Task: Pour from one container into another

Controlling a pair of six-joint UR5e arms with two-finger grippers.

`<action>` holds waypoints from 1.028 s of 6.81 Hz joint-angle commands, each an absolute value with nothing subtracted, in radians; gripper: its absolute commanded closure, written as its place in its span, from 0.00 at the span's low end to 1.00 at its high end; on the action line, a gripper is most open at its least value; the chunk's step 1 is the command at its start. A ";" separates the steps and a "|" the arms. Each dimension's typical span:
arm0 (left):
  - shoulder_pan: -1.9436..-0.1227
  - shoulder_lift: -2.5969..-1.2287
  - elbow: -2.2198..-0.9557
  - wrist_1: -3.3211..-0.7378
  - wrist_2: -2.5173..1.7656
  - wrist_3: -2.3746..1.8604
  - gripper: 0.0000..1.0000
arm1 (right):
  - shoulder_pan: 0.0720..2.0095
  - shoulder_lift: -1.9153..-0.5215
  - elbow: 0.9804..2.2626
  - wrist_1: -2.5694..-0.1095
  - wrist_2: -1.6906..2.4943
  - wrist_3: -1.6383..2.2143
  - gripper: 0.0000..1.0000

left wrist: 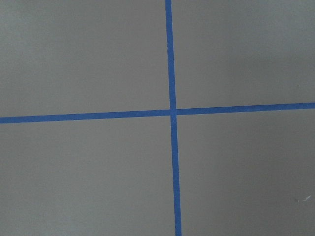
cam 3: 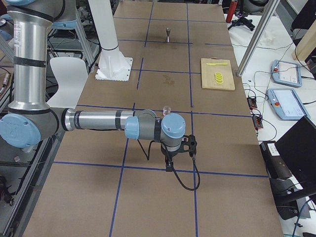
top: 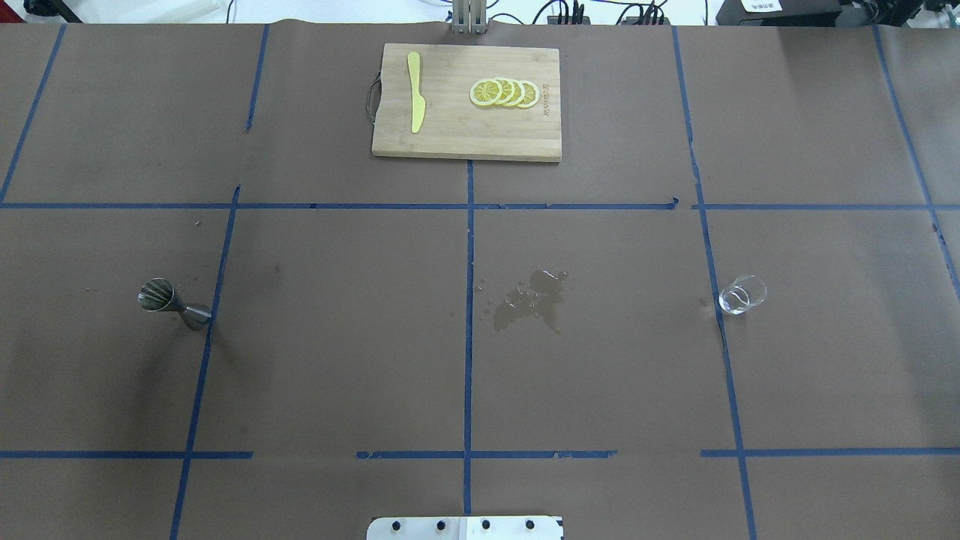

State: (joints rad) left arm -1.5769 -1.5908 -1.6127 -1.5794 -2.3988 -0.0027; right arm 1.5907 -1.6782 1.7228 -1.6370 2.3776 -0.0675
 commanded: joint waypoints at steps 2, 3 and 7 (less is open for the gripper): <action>-1.577 -1.592 -1.669 -1.586 -2.392 -0.005 0.00 | 1.592 -1.674 1.730 -1.637 2.379 -0.069 0.00; -1.575 -1.609 -1.736 -1.586 -2.390 -0.008 0.00 | 1.592 -1.674 1.733 -1.637 2.382 -0.068 0.00; -1.465 -1.758 -1.819 -1.591 -2.446 -0.107 0.00 | 1.591 -1.661 1.773 -1.635 2.390 -0.066 0.00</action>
